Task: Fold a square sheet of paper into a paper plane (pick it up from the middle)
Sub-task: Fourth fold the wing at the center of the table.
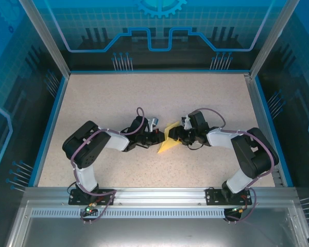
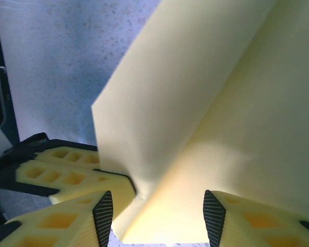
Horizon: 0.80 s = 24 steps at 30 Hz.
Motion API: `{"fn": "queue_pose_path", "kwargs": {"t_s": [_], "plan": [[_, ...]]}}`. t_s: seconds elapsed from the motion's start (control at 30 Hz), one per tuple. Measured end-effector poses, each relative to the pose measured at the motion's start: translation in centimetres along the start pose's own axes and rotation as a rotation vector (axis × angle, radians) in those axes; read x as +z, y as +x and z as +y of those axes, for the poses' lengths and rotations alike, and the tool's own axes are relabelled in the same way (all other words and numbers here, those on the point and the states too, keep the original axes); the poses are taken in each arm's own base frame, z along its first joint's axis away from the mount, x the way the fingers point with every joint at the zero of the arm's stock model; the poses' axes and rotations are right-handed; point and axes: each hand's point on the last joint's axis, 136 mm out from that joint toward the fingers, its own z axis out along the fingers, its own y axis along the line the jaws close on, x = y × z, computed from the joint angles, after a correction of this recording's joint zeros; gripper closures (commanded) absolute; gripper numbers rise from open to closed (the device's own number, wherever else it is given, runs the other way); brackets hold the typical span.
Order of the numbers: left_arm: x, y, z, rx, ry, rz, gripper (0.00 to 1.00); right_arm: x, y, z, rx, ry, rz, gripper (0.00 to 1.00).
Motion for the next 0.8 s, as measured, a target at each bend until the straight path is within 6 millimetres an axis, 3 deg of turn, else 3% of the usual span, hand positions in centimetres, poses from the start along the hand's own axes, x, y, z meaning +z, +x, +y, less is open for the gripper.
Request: {"fn": "queue_pose_path", "kwargs": {"t_s": [0.33, 0.8], "plan": [[0.5, 0.4, 0.6, -0.033, 0.006, 0.018, 0.93, 1.1, -0.1, -0.5, 0.016, 0.005, 0.028, 0.46], [1.0, 1.3, 1.0, -0.042, 0.016, 0.059, 0.92, 0.8, -0.9, -1.1, 0.07, 0.02, 0.008, 0.46]]}}
